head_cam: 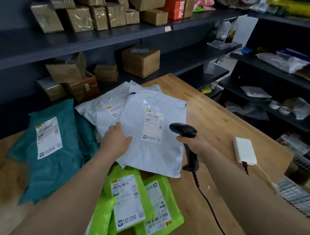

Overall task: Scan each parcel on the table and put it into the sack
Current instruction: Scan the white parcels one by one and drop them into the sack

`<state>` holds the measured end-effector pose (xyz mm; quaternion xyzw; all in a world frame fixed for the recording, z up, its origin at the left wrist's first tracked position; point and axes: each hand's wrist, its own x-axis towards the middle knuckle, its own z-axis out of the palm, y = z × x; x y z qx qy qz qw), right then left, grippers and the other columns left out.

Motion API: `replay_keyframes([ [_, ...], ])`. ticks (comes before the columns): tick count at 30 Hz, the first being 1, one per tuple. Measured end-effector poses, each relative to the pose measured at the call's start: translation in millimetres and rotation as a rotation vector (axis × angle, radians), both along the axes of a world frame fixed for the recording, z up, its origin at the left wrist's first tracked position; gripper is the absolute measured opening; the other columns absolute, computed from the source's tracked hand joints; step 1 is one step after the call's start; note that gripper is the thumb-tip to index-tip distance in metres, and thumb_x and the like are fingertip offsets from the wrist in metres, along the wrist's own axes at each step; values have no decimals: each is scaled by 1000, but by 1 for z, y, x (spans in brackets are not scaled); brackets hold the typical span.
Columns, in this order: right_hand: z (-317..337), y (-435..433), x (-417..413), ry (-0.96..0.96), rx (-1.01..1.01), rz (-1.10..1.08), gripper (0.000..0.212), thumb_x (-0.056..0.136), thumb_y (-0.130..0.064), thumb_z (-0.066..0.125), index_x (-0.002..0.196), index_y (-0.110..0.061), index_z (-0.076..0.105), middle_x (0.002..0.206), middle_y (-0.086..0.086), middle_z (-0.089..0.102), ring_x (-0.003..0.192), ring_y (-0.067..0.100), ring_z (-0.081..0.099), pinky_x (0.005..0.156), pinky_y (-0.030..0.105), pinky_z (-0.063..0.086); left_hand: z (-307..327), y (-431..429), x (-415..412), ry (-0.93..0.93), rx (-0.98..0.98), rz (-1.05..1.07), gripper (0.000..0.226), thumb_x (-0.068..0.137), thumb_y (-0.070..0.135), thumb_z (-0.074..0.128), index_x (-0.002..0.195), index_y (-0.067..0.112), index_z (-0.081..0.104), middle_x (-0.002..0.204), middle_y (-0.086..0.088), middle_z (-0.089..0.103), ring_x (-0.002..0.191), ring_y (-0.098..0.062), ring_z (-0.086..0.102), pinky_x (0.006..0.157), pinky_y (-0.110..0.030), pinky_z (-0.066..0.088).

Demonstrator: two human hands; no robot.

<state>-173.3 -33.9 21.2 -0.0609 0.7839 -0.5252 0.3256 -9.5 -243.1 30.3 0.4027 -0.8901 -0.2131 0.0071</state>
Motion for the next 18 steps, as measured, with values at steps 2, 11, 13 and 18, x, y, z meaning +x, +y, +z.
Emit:
replay_keyframes([
  [2,-10,-4,-9,-30,0,18,20,84,-18,73,102,-11,68,105,10,65,94,25,61,84,38,50,-3,0,-11,44,64,99,63,92,41,57,138,5,34,133,-17,46,120,-35,47,95,-41,41],
  [11,12,13,-43,96,7,288,18,86,-24,69,103,-17,71,100,3,71,92,17,68,83,36,57,31,45,-1,567,478,321,20,89,26,65,97,8,69,96,-7,74,87,-25,69,73,-36,56],
  [13,22,23,-45,136,3,319,9,83,-23,73,87,-15,73,75,-2,70,62,3,68,55,18,54,35,58,13,615,679,358,20,87,15,67,103,4,70,104,-14,73,97,-31,69,90,-46,55],
  [18,42,45,-36,168,-56,463,12,77,-19,78,79,-11,70,63,-2,69,52,6,64,43,17,48,37,88,39,644,1130,505,49,76,41,74,116,14,68,112,-8,72,105,-27,67,97,-42,50],
])
